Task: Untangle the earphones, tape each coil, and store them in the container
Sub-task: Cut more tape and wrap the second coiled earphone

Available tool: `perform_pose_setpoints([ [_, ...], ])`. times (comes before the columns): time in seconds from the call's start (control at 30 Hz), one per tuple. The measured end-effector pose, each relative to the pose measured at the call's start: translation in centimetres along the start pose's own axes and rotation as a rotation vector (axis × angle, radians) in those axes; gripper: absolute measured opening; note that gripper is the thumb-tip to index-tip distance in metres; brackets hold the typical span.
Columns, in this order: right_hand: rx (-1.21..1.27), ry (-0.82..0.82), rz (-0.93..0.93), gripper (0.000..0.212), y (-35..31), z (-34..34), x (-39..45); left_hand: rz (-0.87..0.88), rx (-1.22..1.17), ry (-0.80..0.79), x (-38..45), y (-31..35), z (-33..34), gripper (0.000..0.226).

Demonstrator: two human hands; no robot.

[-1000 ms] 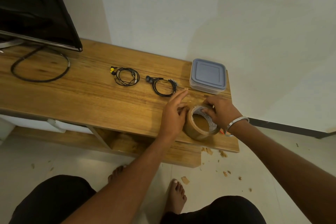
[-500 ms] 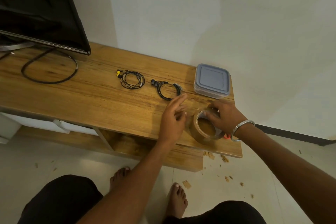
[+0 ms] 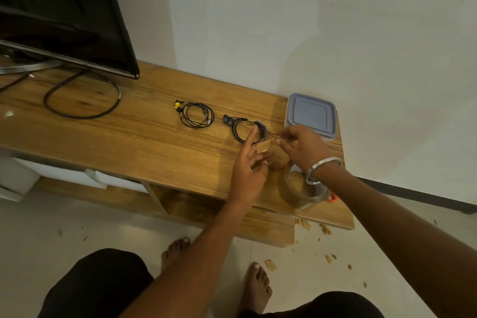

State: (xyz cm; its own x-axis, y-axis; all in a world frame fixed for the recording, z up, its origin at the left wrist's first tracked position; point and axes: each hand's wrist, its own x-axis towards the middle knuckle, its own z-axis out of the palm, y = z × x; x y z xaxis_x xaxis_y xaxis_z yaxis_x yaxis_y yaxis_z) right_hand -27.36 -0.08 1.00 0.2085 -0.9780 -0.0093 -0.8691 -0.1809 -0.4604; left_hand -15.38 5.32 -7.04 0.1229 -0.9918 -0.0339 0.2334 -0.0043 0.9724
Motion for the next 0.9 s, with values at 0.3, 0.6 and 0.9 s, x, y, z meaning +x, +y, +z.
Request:
perform_pose_setpoints([
  [0.3,0.118,-0.012,0.106,0.008,-1.1,0.8,1.0,-0.05,-0.053,0.005,0.1,-0.1,-0.2,0.083],
  [0.6,0.066,0.016,-0.043,0.009,-0.8,1.0,0.4,-0.055,-0.039,-0.005,-0.1,-0.2,-0.4,0.081],
  [0.9,0.407,0.024,-0.138,0.003,-2.1,0.8,-0.2,0.089,0.249,0.025,0.2,2.6,-6.1,0.061],
])
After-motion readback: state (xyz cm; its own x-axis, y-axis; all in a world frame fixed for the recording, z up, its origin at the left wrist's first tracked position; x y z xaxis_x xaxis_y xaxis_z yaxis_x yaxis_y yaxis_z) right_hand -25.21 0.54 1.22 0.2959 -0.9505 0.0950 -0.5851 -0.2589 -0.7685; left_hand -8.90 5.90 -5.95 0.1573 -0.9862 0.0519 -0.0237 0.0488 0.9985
